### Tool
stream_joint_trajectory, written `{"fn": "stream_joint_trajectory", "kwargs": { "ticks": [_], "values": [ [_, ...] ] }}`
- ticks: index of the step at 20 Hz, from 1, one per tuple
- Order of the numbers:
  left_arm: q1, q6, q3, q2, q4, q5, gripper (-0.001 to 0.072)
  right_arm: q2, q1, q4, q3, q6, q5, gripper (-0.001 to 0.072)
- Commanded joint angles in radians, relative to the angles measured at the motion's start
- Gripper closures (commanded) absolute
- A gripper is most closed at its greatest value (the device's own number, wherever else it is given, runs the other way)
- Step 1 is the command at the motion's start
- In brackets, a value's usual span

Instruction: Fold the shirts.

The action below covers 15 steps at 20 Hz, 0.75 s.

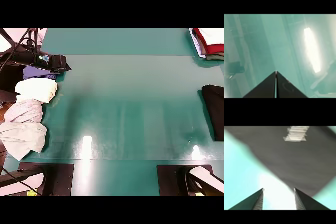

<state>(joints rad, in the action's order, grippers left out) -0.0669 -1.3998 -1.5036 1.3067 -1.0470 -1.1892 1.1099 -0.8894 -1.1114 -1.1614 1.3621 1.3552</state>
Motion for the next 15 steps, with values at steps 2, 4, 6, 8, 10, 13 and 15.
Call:
{"fn": "stream_joint_trajectory", "kwargs": {
  "ticks": [2, 4, 6, 8, 10, 13, 15],
  "values": [
    [0.000, 0.003, 0.000, 0.000, 0.001, 0.009, 0.0682, -0.001, 0.340, 0.254, -0.093, 0.009, 0.116, 0.0287],
    [0.000, 0.004, 0.000, 0.000, 0.001, 0.009, 0.0682, -0.001, 0.525, 0.246, -0.134, 0.005, 0.101, 0.0487],
    [0.000, 0.004, 0.000, 0.000, 0.001, 0.008, 0.0682, 0.000, 0.661, 0.245, -0.176, 0.001, 0.063, 0.0698],
    [0.000, 0.004, 0.000, 0.000, 0.001, 0.008, 0.0682, 0.000, 0.770, 0.245, -0.222, 0.001, 0.024, 0.0698],
    [0.000, 0.003, 0.000, 0.000, 0.002, 0.008, 0.0682, 0.000, 0.839, 0.245, -0.259, 0.001, -0.003, 0.0698],
    [0.000, 0.003, 0.000, 0.000, 0.001, 0.009, 0.0682, 0.000, 0.879, 0.245, -0.291, 0.001, -0.005, 0.0698],
    [0.000, 0.003, 0.000, 0.000, 0.002, 0.008, 0.0682, 0.000, 0.879, 0.246, -0.291, 0.001, 0.006, 0.0698]
  ]
}}
